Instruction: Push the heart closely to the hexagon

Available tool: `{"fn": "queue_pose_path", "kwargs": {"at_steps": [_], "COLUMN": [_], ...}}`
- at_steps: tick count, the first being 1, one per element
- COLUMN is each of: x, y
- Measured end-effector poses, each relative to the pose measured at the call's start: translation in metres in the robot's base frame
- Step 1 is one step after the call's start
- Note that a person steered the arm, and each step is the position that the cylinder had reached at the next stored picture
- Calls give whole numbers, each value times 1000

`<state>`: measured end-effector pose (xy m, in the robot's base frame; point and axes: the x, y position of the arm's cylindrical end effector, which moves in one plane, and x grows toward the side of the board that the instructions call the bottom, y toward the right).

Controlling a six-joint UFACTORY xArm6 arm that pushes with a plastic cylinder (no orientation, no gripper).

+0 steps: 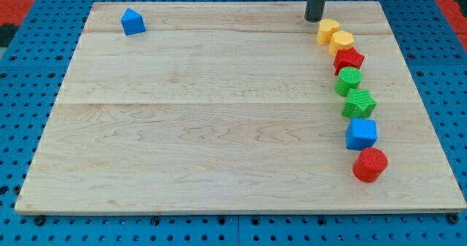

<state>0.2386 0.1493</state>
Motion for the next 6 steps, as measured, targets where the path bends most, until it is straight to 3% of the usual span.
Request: {"fn": "queue_pose_path", "kwargs": {"at_steps": [2, 4, 6], "x": [33, 25, 4], "y": [-35, 15, 7]}}
